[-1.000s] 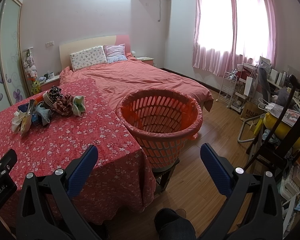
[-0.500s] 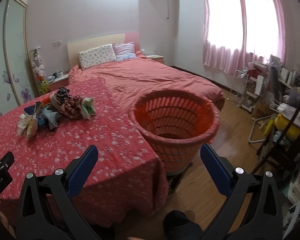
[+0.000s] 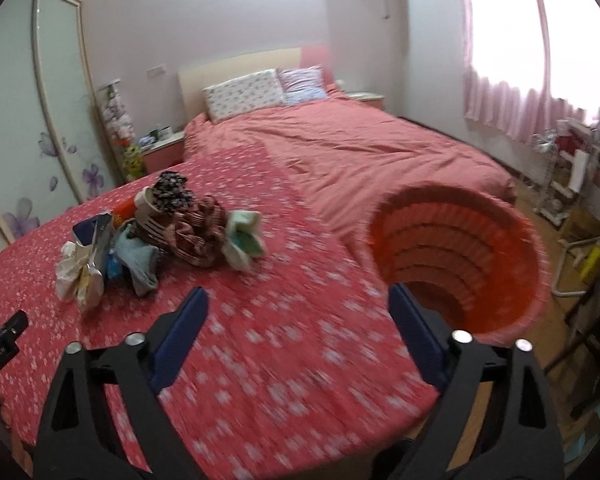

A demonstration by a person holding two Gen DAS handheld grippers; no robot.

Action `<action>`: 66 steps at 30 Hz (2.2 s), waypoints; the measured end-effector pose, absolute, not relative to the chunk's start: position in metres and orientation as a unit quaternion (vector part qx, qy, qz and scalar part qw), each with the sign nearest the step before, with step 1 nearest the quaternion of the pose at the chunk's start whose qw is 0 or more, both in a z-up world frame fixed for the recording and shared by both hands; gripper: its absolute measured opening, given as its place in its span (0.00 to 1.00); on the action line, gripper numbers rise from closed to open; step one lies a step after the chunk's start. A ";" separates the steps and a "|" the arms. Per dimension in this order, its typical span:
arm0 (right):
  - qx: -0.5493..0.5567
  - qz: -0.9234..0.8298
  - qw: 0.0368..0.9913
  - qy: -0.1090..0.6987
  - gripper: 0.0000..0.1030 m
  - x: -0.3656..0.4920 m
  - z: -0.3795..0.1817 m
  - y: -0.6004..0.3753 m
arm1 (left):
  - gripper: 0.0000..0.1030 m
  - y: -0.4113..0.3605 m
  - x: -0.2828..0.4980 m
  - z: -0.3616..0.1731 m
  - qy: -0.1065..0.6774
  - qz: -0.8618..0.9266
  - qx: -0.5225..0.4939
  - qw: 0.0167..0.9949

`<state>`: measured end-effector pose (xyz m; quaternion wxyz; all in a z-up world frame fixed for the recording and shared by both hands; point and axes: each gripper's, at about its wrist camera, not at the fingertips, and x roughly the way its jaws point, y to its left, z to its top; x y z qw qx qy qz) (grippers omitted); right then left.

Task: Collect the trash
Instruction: 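Grasp the white tissue with the left tool while the right tool grasps the green cloth, then carry the tissue and green cloth to the orange basket and release both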

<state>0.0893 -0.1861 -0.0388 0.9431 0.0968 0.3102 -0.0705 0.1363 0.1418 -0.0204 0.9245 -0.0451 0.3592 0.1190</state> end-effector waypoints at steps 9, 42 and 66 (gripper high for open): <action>0.165 -0.019 0.917 0.362 0.49 0.168 -0.061 -0.189 | 0.94 0.159 0.199 -0.042 0.395 0.085 -0.074 0.912; 0.123 -0.015 0.930 0.346 0.05 0.166 -0.057 -0.193 | 0.34 0.178 0.254 -0.061 0.402 0.030 -0.108 0.909; 0.129 -0.011 0.951 0.281 0.05 0.112 -0.009 -0.223 | 0.34 0.127 0.171 0.030 0.327 -0.042 -0.086 0.940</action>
